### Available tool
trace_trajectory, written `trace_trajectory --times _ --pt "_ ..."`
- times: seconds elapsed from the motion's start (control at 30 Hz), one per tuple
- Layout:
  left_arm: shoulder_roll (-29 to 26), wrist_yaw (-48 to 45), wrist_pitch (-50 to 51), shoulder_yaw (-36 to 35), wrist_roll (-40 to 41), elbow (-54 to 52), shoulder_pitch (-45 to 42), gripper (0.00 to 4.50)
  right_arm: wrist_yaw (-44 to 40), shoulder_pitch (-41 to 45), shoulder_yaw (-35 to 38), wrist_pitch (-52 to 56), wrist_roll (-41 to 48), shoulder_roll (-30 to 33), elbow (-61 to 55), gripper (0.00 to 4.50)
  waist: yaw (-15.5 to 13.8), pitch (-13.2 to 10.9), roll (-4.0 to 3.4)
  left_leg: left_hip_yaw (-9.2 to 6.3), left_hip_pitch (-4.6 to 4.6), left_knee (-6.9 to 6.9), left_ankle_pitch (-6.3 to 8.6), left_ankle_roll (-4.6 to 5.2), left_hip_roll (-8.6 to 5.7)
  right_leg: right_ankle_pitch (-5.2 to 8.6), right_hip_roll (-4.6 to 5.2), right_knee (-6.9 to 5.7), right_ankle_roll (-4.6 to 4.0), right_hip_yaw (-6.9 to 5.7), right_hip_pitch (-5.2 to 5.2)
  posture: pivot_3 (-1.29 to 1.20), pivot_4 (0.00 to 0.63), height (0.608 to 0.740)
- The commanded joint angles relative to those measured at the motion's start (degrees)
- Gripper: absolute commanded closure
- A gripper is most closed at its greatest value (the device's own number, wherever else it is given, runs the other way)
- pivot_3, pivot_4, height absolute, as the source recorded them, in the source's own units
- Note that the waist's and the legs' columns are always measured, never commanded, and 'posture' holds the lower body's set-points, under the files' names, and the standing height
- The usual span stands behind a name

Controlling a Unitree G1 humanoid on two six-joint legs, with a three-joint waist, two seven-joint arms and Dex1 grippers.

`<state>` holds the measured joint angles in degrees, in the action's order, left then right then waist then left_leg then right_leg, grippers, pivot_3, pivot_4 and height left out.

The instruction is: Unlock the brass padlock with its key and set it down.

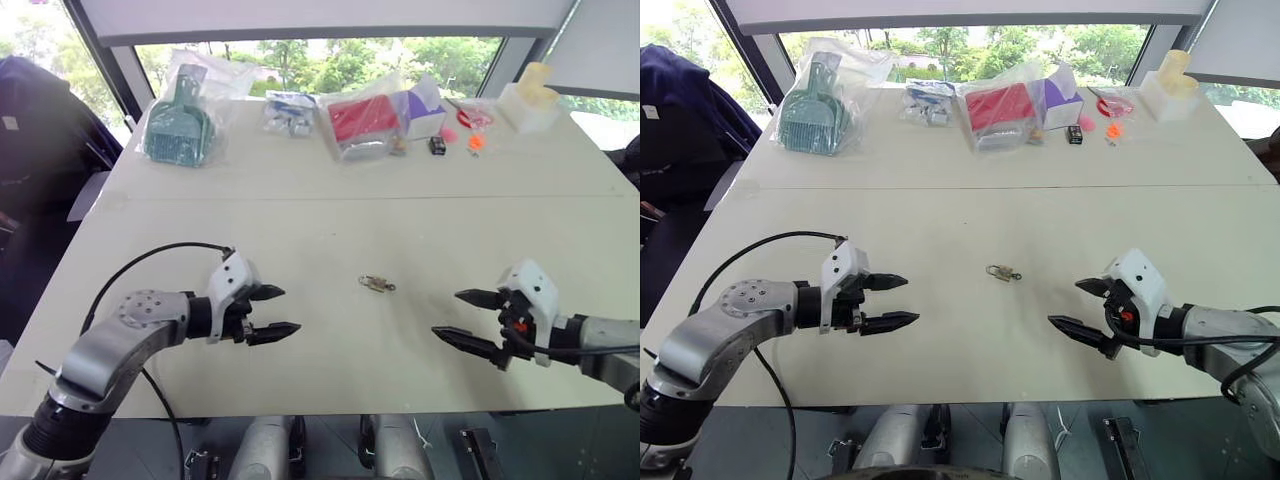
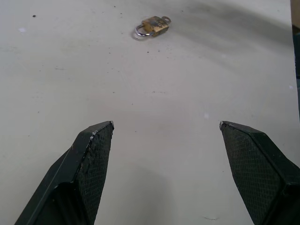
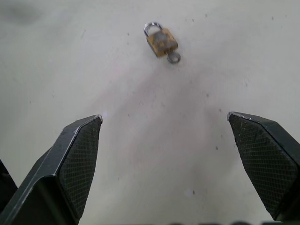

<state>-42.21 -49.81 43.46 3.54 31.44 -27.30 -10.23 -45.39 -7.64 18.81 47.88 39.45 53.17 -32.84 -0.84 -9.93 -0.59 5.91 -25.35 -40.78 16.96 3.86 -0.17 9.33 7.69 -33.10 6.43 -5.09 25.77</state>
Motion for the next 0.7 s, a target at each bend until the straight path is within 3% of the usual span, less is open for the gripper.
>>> trace_trajectory --times 0.03,0.5,0.7 --pt "0.2 0.4 -0.7 -1.6 0.9 -1.6 -0.2 0.72 0.2 0.9 -0.2 -0.8 -0.3 -0.4 -0.3 0.06 0.0 0.0 0.00 0.00 0.00 0.00 0.00 0.00 0.00 0.00 0.00 0.00 0.00 0.00 0.02 0.00 0.150 0.735" --pt "0.5 1.8 -2.3 0.7 -2.9 0.3 -2.2 0.72 2.1 1.9 -2.2 -0.6 -0.4 -2.2 0.0 0.06 0.0 0.0 0.00 0.01 0.00 0.00 -0.01 -0.01 -0.01 0.00 0.00 0.00 0.00 0.00 -0.01 0.00 0.150 0.735" --pt "-0.5 -2.2 -7.7 1.5 -6.9 11.2 -10.2 0.72 4.4 5.2 -3.7 0.8 0.4 -4.4 0.3 0.06 -0.1 0.0 0.00 0.01 0.00 0.00 -0.05 -0.07 -0.01 -0.01 -0.01 -0.02 -0.02 0.00 0.01 0.00 0.150 0.735"
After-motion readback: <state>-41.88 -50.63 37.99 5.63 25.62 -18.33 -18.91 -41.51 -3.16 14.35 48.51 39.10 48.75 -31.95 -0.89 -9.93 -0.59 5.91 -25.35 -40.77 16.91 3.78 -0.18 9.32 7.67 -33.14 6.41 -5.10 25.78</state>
